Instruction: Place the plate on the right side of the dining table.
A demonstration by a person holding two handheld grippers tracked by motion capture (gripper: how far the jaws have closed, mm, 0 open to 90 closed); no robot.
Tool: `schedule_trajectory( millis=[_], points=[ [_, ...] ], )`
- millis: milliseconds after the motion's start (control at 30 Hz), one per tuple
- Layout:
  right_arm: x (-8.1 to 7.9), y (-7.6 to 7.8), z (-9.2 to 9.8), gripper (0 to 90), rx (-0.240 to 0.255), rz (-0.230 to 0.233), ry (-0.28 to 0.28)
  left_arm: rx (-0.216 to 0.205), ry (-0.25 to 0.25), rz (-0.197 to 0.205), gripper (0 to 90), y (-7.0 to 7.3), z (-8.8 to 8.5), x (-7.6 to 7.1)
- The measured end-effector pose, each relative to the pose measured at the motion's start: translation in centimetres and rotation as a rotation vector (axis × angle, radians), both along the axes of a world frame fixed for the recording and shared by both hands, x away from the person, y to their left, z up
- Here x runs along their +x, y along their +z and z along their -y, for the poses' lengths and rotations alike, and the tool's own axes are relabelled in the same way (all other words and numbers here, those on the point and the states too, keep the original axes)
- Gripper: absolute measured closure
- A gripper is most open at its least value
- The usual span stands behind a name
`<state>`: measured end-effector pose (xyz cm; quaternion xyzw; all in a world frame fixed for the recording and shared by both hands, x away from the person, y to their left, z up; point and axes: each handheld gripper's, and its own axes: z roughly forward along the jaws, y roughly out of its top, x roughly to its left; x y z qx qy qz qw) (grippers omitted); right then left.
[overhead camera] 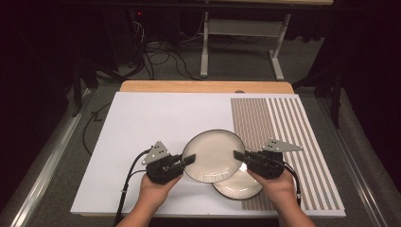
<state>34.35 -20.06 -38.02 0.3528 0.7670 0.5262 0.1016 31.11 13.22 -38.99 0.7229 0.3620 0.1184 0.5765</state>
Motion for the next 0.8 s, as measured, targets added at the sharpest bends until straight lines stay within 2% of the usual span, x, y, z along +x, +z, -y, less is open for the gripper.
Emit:
schedule_trajectory(
  millis=[100, 267, 367, 467, 500, 600, 700, 733, 800],
  points=[
    [0.0, 0.0, 0.1, 83.6, 0.008, -0.003, 0.004, 0.003, 0.014, 0.000, 77.6, 0.0, 0.0, -0.2],
    [-0.2, 0.4, 0.1, 86.1, 0.024, -0.001, 0.010, -0.031, 0.064, -0.031, 78.0, -0.1, 0.0, -0.4],
    [-0.4, 0.5, 0.2, 86.2, 0.022, 0.004, 0.004, -0.027, 0.077, -0.024, 77.8, -0.1, 0.2, -0.4],
    [-0.4, 0.8, 0.5, 86.3, 0.012, 0.018, -0.014, -0.032, 0.080, -0.039, 77.7, 0.1, 0.5, 0.0],
    [-0.4, 0.9, 0.6, 86.3, 0.009, 0.025, -0.018, -0.020, 0.083, -0.028, 77.6, 0.4, 0.8, 0.2],
    [-0.3, 1.4, 0.9, 86.4, 0.013, 0.036, -0.033, -0.030, 0.086, -0.026, 77.5, 0.6, 1.1, 0.5],
    [-0.1, 1.7, 1.2, 86.4, 0.010, 0.043, -0.040, -0.020, 0.084, -0.014, 77.4, 1.0, 1.5, 1.1],
    [0.0, 1.8, 1.3, 86.4, 0.014, 0.044, -0.044, -0.045, 0.092, -0.018, 77.4, 1.2, 1.9, 1.4],
    [0.4, 2.2, 1.9, 86.4, 0.013, 0.049, -0.057, -0.035, 0.078, -0.006, 77.7, 1.8, 2.6, 2.1]
  ],
)
